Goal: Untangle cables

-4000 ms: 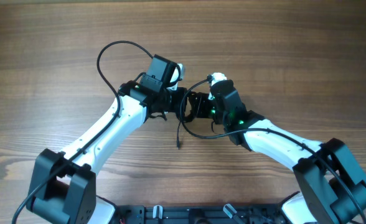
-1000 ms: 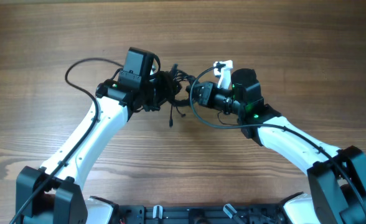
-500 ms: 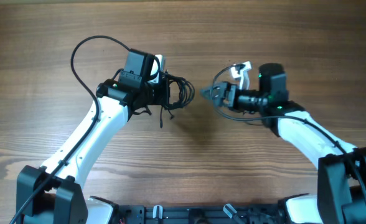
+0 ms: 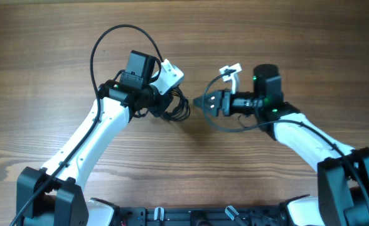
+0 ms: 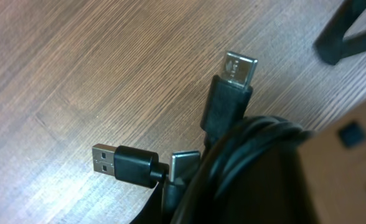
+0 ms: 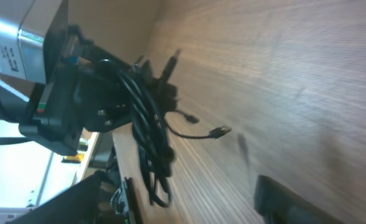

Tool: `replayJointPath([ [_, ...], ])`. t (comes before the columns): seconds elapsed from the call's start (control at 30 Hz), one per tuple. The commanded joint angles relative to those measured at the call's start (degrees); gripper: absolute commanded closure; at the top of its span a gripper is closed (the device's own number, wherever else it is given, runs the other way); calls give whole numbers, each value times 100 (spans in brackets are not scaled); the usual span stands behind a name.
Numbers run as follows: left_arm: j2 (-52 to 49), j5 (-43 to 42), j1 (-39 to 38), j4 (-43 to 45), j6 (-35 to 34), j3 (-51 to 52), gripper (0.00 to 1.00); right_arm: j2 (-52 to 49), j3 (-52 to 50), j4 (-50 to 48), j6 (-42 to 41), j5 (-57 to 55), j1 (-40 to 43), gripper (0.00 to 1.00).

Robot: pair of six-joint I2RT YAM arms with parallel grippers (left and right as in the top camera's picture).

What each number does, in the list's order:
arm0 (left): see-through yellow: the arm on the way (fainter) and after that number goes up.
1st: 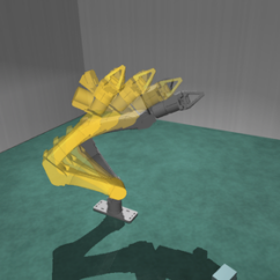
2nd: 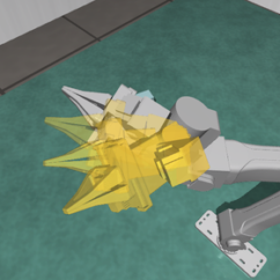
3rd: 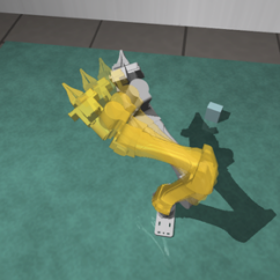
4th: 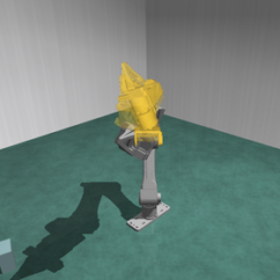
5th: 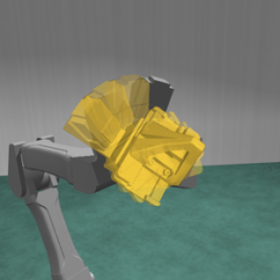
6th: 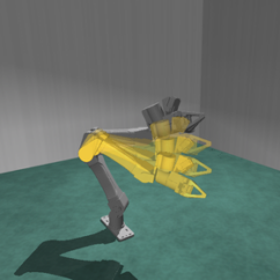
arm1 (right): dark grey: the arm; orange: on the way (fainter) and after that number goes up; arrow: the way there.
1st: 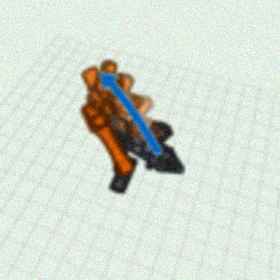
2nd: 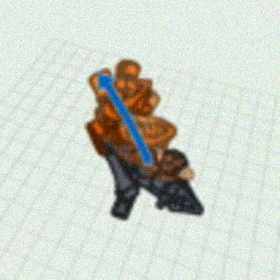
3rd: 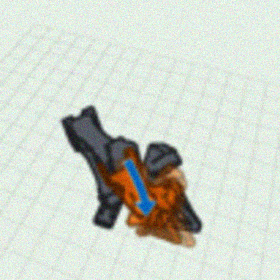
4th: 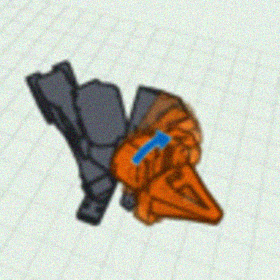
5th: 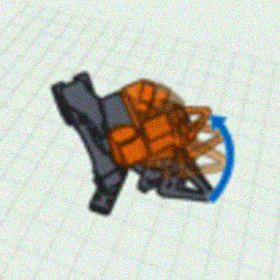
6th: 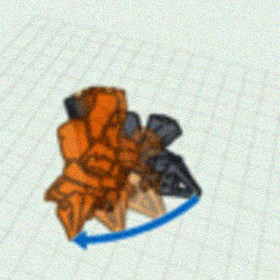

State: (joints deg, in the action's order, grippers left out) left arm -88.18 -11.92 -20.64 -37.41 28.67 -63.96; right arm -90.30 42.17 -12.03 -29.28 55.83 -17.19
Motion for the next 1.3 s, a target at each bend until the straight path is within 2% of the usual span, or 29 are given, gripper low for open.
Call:
replayJointPath([
  [0.0, -33, -232, -15, 7, 586, -52, 96, 42, 11, -68, 83, -1014, -570, 3],
  [0.03, -33, -289, -15, 2, 586, -52, 96, 42, 11, -114, 83, -1241, -734, 5],
  [0.07, -33, -413, -15, -11, 588, -52, 96, 42, 11, -197, 83, -1563, -925, 13],
  [0.13, -33, -743, -15, -61, 586, -52, 96, 42, 11, -219, 59, -2225, -1134, 50],
  [0.17, -33, -839, -15, -59, 586, -52, 96, 42, 11, -221, -2, -2356, -1163, 59],
  [0.23, -33, -951, -13, -55, 542, -55, 95, 42, 11, -247, -481, -2420, -1163, 94],
  [0.27, -31, -949, -11, -55, 461, -55, 75, 42, 11, -240, -695, -2507, -1163, 96],
  [0.3, -17, -920, -7, -48, 173, -55, 46, 42, 11, -221, -1163, -2771, -1163, 96],
  [0.33, 37, -647, -7, 35, -476, -55, 0, 42, 9, -210, -1766, -3161, -1163, 96],
  [0.4, 125, -315, 66, 256, -2107, -55, 0, 42, 9, -264, -2531, -3744, -1163, 95],
  [0.5, 118, -326, 345, 334, -4745, -55, 0, 42, 9, -365, -2796, -3995, -1163, 96],
  [0.53, 118, -437, 431, 330, -5641, -55, 0, 42, 9, -367, -2798, -3987, -1163, 96],
  [0.57, 118, -962, 481, 341, -6089, -55, 0, 42, 9, -361, -2798, -3950, -1163, 95],
  [0.6, 118, -1189, 466, 339, -6092, -55, 18, 42, 9, -361, -2798, -3943, -1163, 96],
  [0.63, 118, -1213, 435, 308, -6212, -55, 45, 42, 9, -363, -2800, -3930, -1163, 96],
  [0.67, 116, -1209, 404, 234, -6592, -55, 50, 42, 9, -363, -2820, -3930, -1163, 96],
  [0.7, 111, -1211, 382, 153, -7031, -52, 52, 42, 9, -365, -2817, -3930, -1163, 96],
  [0.73, 105, -1211, 313, 28, -7938, -52, 38, 42, 9, -363, -2817, -3928, -1165, 96],
  [0.8, 105, -1204, 133, 57, -8771, -52, 34, 42, 9, -365, -2820, -3866, -1174, 96],
  [0.87, 90, -1082, 4, 57, -8961, -52, 35, 42, 9, -378, -2813, -3764, -1174, 95],
  [0.97, -85, -553, -85, 46, -8959, -52, 44, 42, 9, -385, -2771, -3600, -1172, 96],
  [1.1, -380, -492, -85, 83, -8959, -52, 46, 42, 9, -741, -2767, -3036, -1172, 96],
  [1.17, -557, -470, -85, 254, -8931, -52, 50, 42, 9, -984, -2671, -2621, -1172, 96],
  [1.23, -658, -247, -83, 457, -8712, -52, 67, 42, 9, -977, -2249, -2232, -1172, 96],
  [1.27, -678, -205, -83, 588, -8400, -52, 81, 42, 9, -977, -2109, -2009, -1172, 95],
])
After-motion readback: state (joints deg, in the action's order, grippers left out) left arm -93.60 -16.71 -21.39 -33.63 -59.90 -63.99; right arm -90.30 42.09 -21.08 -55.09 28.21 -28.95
